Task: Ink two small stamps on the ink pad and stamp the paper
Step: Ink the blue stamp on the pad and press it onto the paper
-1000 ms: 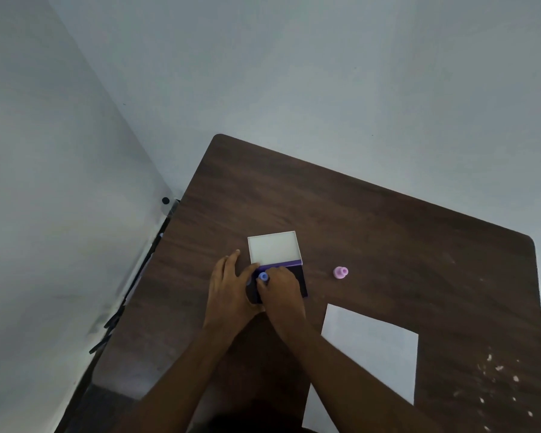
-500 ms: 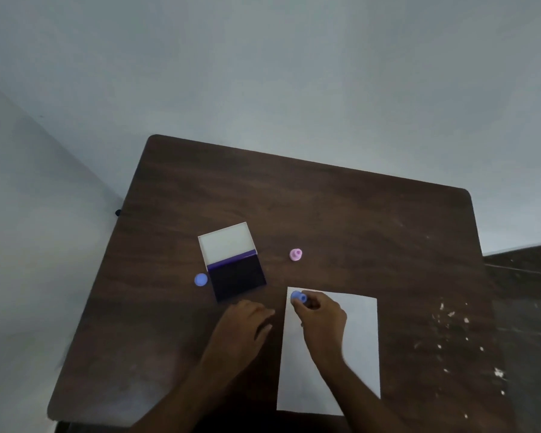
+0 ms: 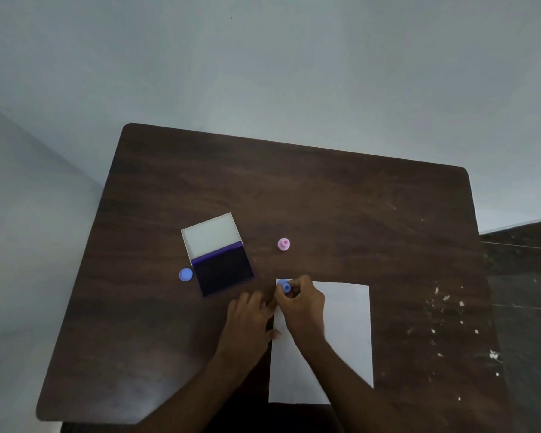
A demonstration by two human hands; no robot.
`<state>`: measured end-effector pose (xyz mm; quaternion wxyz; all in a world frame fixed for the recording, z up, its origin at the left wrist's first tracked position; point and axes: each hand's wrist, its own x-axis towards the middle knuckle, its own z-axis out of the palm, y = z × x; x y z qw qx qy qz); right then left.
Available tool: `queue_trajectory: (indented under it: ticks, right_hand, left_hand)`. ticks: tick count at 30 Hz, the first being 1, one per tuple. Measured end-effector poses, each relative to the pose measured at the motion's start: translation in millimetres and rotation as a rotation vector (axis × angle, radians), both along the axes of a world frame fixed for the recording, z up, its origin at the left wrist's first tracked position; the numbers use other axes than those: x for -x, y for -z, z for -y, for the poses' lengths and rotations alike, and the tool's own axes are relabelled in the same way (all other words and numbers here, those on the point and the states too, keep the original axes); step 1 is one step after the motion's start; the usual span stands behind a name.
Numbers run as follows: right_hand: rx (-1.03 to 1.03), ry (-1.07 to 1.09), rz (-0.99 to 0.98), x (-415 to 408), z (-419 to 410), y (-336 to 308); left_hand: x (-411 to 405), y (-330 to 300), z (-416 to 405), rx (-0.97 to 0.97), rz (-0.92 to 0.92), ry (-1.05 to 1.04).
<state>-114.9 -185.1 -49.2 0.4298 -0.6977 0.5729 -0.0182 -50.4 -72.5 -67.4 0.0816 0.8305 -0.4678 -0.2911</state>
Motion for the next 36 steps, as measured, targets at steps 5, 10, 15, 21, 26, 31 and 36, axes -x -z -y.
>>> queue_trajectory:
  ticks: [5,10,15,21,26,31,36]
  right_hand:
    - [0.001,0.01,0.01,-3,1,4]
    - [-0.024,0.004,-0.001,-1,3,9]
    - [-0.023,-0.018,-0.026,-3,7,10]
    - [-0.027,-0.031,-0.043,-2,9,11]
    - [-0.019,-0.058,-0.058,-4,8,12]
    - [-0.024,-0.062,-0.084,-7,10,10]
    - [-0.056,-0.082,-0.118,-13,10,10]
  left_hand:
    - [-1,1,0,-0.006,-0.002,-0.01]
    - [-1,2,2,-0.028,0.006,0.002]
    - [-1,2,3,-0.048,0.019,0.001]
    - [-1,1,4,-0.053,0.012,-0.01]
    - [-2,4,2,-0.077,0.006,0.004]
    - [-2,2,5,-0.086,0.015,0.022]
    - [-2,-1,5,-0.072,0.035,0.026]
